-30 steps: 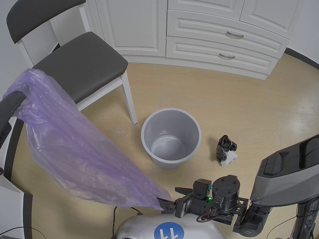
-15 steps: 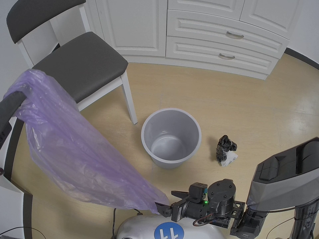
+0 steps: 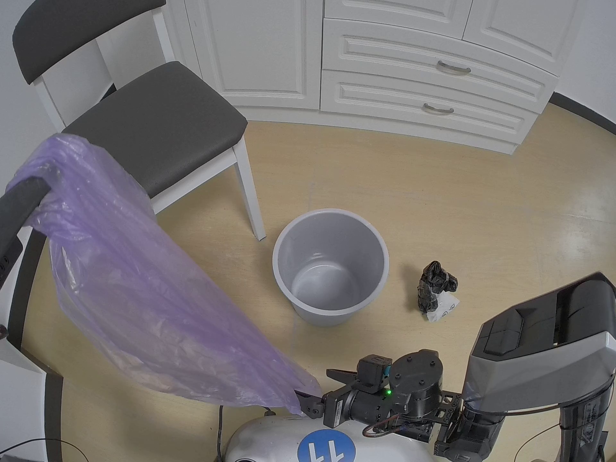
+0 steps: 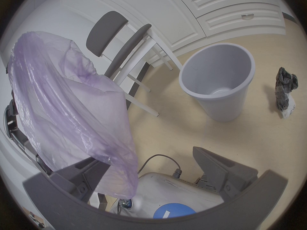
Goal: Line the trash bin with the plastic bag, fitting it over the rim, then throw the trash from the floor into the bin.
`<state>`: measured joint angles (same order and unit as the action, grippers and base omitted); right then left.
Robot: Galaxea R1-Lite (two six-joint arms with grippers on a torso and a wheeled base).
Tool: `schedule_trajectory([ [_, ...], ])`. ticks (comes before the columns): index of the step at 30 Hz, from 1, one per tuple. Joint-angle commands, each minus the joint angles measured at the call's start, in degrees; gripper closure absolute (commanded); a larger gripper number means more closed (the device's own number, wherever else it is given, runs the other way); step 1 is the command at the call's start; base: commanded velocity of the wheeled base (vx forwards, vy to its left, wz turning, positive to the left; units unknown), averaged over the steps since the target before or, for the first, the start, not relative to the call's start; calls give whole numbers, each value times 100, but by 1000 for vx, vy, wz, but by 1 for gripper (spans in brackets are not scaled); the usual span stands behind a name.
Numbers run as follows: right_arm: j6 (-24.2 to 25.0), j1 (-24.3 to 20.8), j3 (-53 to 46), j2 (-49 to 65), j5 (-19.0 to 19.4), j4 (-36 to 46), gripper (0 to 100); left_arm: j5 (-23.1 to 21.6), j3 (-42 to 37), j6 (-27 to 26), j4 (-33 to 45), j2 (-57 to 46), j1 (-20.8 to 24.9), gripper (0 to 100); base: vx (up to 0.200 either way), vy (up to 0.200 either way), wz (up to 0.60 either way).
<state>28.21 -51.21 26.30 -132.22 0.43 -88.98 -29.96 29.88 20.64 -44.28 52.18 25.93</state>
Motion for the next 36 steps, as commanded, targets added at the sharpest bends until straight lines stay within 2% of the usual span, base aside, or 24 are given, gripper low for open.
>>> schedule_trajectory([
  [1,0,-3,25,-14,-8,-102,0,-1,0,2,-2,12,0,100,0,0,0],
  [4,0,-3,25,-23,-16,-102,0,-1,0,2,-2,12,0,100,0,0,0],
  [5,9,-3,42,-41,-16,-102,100,-1,0,2,-2,3,0,100,0,0,0],
  [9,141,-12,192,-58,-104,-102,100,-1,0,2,-2,3,0,100,0,0,0],
  [10,290,-55,253,-58,-236,-102,100,-1,9,2,-2,12,0,100,0,0,0],
  [14,299,-64,280,-41,-289,-102,100,-1,9,2,-2,47,0,100,0,0,0],
  [19,211,155,209,443,-377,-102,100,-1,0,2,-2,65,0,100,0,0,0],
  [23,-316,516,16,1023,-368,-102,100,-9,-8,2,51,196,9,100,0,0,0],
  [24,-316,516,16,1023,-368,-102,100,-9,-8,2,51,196,9,100,0,0,0],
  [25,-597,700,-63,1278,-368,-102,100,-1,0,2,68,311,9,100,0,0,0],
  [33,-1002,1386,-186,2253,-333,-102,100,87,0,-51,112,1058,176,100,0,0,0],
  [36,-1037,1614,-37,2781,-324,478,100,228,18,-51,112,1260,184,100,0,0,0],
])
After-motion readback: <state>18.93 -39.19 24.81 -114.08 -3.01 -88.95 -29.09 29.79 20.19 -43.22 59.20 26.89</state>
